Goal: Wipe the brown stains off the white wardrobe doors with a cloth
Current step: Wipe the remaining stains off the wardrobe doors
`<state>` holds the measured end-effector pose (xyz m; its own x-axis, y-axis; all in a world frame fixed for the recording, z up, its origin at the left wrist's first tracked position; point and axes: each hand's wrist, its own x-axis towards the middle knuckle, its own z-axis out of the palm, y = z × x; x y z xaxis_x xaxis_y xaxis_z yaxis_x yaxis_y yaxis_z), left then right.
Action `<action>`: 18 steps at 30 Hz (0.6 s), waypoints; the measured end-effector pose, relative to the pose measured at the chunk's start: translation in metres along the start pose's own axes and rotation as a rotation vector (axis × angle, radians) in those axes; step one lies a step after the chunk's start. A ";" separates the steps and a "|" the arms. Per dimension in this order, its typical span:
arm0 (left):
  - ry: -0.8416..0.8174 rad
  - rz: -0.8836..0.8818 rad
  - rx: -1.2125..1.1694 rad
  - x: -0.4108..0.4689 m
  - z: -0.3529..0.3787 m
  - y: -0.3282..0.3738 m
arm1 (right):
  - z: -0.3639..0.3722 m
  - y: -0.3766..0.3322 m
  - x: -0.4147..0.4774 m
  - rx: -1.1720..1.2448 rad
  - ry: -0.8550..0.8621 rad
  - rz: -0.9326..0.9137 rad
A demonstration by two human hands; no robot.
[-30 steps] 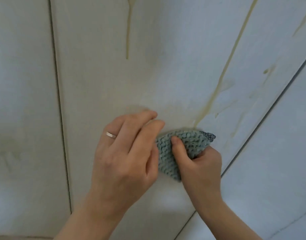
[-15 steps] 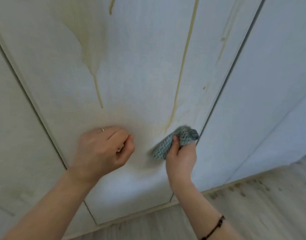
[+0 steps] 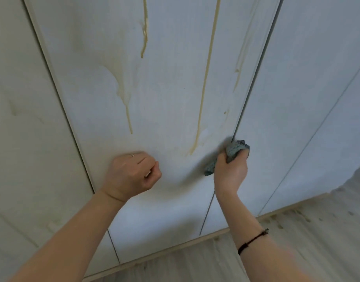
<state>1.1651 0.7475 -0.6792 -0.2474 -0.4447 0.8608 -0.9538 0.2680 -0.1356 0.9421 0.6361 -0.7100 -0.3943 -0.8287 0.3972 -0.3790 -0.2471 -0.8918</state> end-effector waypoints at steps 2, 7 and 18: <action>-0.077 -0.036 -0.018 0.002 -0.009 0.004 | 0.025 -0.015 -0.042 0.054 -0.135 -0.042; -0.060 -0.226 0.122 0.008 -0.061 -0.004 | 0.037 -0.016 -0.099 0.043 -0.484 -0.351; -0.384 -0.735 0.767 0.062 -0.152 -0.009 | 0.013 -0.035 -0.041 0.215 -0.252 -0.094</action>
<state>1.1846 0.8474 -0.5501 0.5071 -0.5471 0.6660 -0.7097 -0.7035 -0.0376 0.9828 0.6719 -0.6980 -0.1364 -0.8885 0.4382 -0.2083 -0.4067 -0.8895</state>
